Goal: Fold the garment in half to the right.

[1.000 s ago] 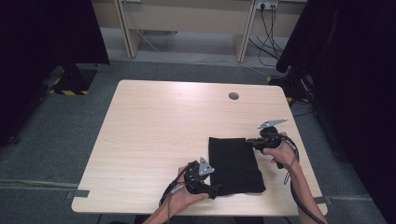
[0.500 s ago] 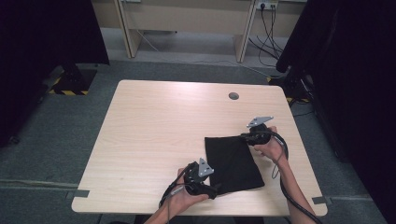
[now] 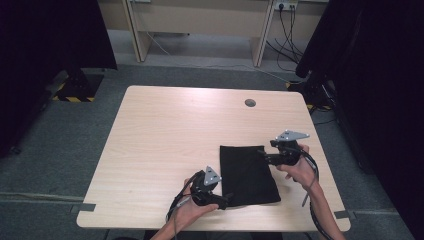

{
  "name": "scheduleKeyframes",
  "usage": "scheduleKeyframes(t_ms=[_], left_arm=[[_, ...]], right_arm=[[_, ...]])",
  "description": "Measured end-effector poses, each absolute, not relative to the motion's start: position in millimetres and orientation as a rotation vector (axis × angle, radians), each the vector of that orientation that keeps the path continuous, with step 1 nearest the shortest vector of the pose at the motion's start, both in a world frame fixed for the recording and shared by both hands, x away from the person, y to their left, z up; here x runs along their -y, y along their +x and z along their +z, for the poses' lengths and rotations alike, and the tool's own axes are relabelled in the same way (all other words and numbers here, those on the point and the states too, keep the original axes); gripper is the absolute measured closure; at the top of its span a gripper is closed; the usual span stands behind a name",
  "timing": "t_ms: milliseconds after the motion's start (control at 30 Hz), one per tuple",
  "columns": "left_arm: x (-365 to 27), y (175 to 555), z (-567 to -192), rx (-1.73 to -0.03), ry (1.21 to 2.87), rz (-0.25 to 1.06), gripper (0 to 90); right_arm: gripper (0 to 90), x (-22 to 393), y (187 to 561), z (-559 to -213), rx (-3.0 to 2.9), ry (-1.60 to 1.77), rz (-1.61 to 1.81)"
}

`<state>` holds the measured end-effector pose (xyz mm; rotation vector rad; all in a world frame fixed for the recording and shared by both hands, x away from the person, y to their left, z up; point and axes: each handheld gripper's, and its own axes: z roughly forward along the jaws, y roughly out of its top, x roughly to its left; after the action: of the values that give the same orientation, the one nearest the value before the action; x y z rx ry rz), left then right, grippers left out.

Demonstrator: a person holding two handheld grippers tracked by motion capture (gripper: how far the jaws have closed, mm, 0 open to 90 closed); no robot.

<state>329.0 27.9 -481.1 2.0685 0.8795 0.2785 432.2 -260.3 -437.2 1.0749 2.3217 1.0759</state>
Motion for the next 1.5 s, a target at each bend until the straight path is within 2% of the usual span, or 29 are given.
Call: scheduleKeyframes(t_ms=[167, 367, 500, 700, 1200, 1500], left_arm=[[-29.2, 328.1, -481.4, -0.893, 2.082, 0.296, 11.3], [-29.6, 328.6, -482.1, -0.906, 2.096, 0.302, 10.6], [-29.6, 327.5, -481.8, -0.896, 2.096, 0.31, 11.1], [-34.6, 324.3, -480.5, -0.878, 2.086, 0.296, 11.9], [-73.7, 323.2, -481.5, -0.892, 2.131, 0.287, 10.5], [-102.6, 323.0, -478.4, -0.947, 2.128, 0.317, 5.3]], right_arm=[[24.6, 252.3, 399.9, -441.2, -2.399, 0.983, 1.144], [27.5, 247.9, 382.6, -456.1, -2.488, 0.916, 1.023], [27.5, 255.0, 379.7, -465.0, -2.495, 0.969, 1.039], [27.6, 250.3, 368.4, -448.2, -2.463, 0.911, 1.033], [24.3, 246.7, 363.4, -451.9, -2.482, 0.918, 1.068], [19.3, 242.5, 363.0, -454.0, -2.49, 0.919, 1.069]])
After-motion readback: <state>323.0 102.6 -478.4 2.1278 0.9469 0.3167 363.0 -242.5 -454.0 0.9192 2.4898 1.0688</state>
